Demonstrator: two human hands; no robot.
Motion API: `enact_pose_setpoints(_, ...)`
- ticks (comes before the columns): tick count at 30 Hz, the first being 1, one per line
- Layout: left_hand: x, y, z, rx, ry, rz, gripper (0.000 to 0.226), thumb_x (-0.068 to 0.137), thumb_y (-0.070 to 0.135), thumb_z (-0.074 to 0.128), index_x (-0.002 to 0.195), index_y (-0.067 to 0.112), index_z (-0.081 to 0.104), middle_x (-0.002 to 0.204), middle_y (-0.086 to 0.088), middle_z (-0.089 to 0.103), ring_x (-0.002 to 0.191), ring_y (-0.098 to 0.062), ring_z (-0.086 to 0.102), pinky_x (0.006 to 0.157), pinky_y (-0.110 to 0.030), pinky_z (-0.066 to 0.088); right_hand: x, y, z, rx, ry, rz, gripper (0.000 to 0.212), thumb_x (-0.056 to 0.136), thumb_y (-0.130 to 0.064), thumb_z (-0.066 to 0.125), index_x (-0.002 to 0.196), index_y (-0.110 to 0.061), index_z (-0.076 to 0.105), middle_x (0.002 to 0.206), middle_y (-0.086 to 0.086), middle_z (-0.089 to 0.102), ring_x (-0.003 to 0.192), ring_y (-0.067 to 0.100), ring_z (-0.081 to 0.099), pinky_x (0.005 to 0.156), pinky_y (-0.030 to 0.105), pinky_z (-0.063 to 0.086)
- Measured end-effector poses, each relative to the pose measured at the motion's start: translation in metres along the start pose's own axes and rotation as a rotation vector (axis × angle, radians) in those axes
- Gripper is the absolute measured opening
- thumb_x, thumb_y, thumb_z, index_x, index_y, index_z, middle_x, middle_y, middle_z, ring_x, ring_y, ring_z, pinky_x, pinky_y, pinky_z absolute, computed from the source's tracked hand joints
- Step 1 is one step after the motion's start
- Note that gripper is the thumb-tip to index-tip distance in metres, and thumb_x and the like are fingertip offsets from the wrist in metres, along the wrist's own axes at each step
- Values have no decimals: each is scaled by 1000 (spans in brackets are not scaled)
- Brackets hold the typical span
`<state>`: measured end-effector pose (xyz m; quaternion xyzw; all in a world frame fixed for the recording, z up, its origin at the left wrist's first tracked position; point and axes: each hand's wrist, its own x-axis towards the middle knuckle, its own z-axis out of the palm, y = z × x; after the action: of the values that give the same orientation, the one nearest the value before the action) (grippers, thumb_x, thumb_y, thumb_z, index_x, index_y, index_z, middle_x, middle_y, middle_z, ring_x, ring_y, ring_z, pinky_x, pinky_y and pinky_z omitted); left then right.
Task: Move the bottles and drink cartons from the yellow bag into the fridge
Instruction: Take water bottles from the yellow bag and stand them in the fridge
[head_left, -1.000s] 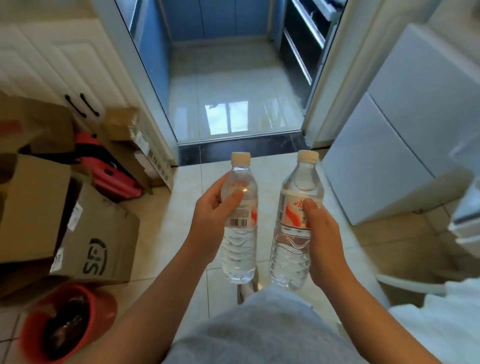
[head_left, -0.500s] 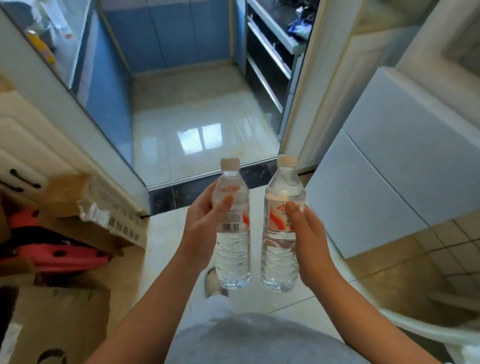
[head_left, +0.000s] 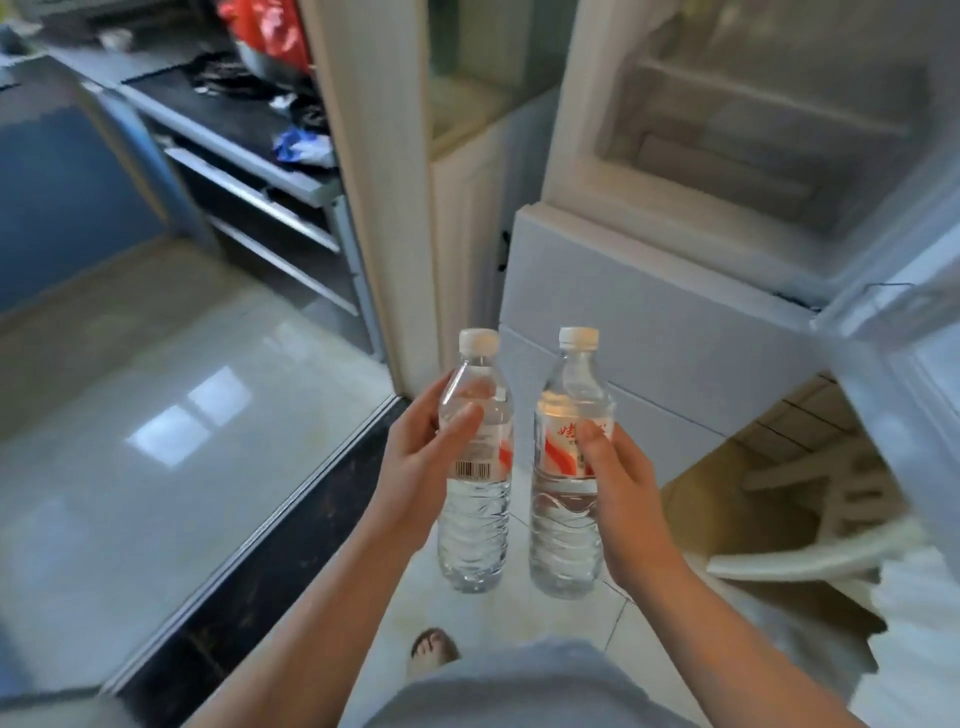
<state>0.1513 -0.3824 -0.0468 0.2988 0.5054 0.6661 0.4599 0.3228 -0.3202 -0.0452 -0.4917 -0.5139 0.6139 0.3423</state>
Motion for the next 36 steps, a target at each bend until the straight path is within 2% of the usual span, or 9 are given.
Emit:
enact_pose_setpoints(6,105,14,30,0,-241,-8,42,90,26,63,128,9,60,112,-19,70,98,-38,69,80,-43,56,61,-39,-6,80,194,-92,33,92,-43,56,107,-17,68,96,4,75,89,20,72,78,31,55)
enact_pose_setpoints(9,155,25,56,14,-328,36,53,85,33,65,132,9,58,114,-22,68,99,-39,68,81,-44,57,97,-61,-17,109,247,-171,48,82,-53,57,111,-16,67,100,7,74,93,24,72,86,40,57)
enact_pose_setpoints(12,203,32,86,33,-353,91,56,86,28,65,137,7,53,113,-15,71,103,-34,69,81,-39,57,140,-83,-31,141,279,-264,47,80,-51,58,110,-15,67,98,7,75,92,23,72,83,36,59)
enact_pose_setpoints(16,270,45,129,9,-386,165,55,89,25,62,140,7,50,117,-18,68,108,-39,66,88,-45,56,203,-121,-52,171,277,-400,37,84,-42,57,107,-14,67,94,3,75,88,17,72,73,23,55)
enact_pose_setpoints(22,361,82,196,-52,-431,275,57,88,26,64,139,6,50,115,-21,68,103,-38,68,79,-40,56,293,-186,-88,180,259,-569,28,92,-34,60,110,-13,66,96,2,74,88,16,72,72,27,57)
enact_pose_setpoints(26,410,99,237,-46,-456,342,55,87,23,64,137,4,51,113,-19,70,101,-34,69,78,-38,56,339,-218,-108,199,318,-664,24,89,-26,63,107,-11,67,91,-1,75,82,9,71,69,18,52)
enact_pose_setpoints(31,460,111,279,-62,-498,384,59,85,24,64,139,7,50,119,-19,68,107,-37,66,84,-45,54,382,-246,-127,203,437,-773,36,77,-41,61,101,-14,66,84,-7,74,77,3,68,67,15,51)
enact_pose_setpoints(34,485,115,304,-40,-572,403,54,89,13,58,142,10,48,124,-16,66,112,-37,65,89,-49,54,402,-260,-139,204,506,-820,41,77,-45,59,103,-14,66,87,-4,73,80,6,68,69,18,51)
enact_pose_setpoints(36,499,118,317,-54,-600,403,54,88,14,57,141,13,49,124,-11,68,112,-32,66,86,-42,57,413,-269,-148,190,530,-834,40,79,-43,61,106,-13,67,91,-1,74,84,11,70,71,20,52)
